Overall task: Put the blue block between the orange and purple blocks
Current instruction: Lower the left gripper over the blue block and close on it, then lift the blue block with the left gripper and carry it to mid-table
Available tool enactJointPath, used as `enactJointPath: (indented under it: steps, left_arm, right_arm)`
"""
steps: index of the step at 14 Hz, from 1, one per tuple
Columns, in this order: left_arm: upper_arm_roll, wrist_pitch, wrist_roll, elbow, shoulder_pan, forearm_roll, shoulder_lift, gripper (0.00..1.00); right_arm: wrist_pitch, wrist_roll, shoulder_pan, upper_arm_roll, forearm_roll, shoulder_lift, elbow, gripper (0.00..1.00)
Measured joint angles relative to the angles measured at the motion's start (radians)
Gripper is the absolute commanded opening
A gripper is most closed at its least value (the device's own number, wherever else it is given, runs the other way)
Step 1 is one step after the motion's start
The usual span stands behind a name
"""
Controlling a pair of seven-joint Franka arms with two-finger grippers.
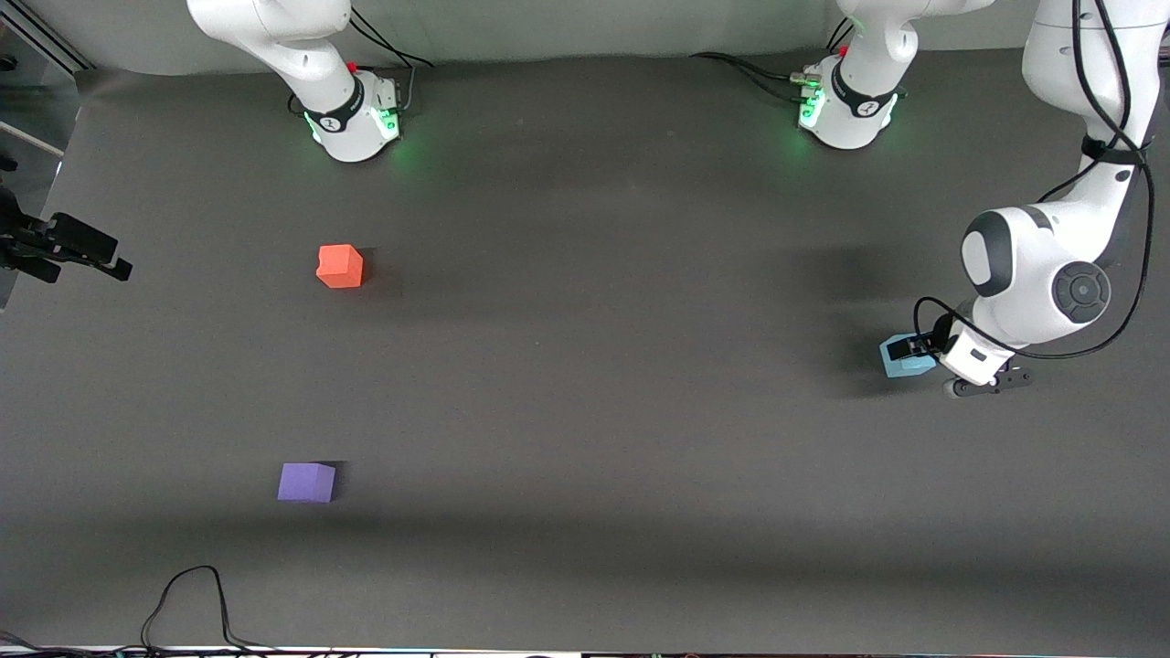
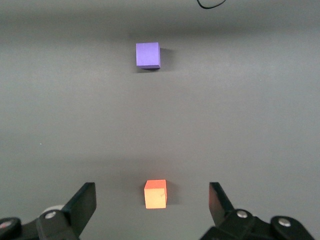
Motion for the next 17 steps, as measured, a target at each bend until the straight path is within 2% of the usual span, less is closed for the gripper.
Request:
enactJointPath:
  steps: [2, 4, 8, 9, 14, 17]
  left_arm:
    - [-0.004, 0.006, 0.0, 0.0, 0.0, -0.001, 0.01, 0.96]
    - [-0.004, 0.006, 0.0, 0.0, 0.0, -0.002, 0.015, 0.85]
    - [-0.004, 0.01, 0.001, -0.002, 0.0, -0.002, 0.023, 0.29]
    - [-0.005, 0.01, 0.001, -0.002, 0.0, -0.002, 0.021, 0.19]
    - [-0.006, -0.025, 0.004, 0.006, 0.0, -0.003, -0.001, 0.18]
    - [-0.006, -0.177, 0.005, 0.033, 0.0, -0.003, -0.129, 0.18]
  right_arm:
    - [0.0, 0.0, 0.0, -0.001, 0.0, 0.011, -0.001, 1.0]
    - [0.0, -0.001, 0.001, -0.001, -0.007, 0.035, -0.001, 1.0]
    - [-0.003, -0.004, 0.038, 0.0, -0.077, 0.052, 0.001, 1.0]
    - [-0.011, -0.004, 0.04, -0.001, -0.079, 0.052, 0.002, 1.0]
    - [-0.065, -0.003, 0.065, 0.004, -0.079, 0.052, 0.024, 1.0]
    - [-0.065, -0.003, 0.069, 0.001, -0.077, 0.051, 0.037, 1.0]
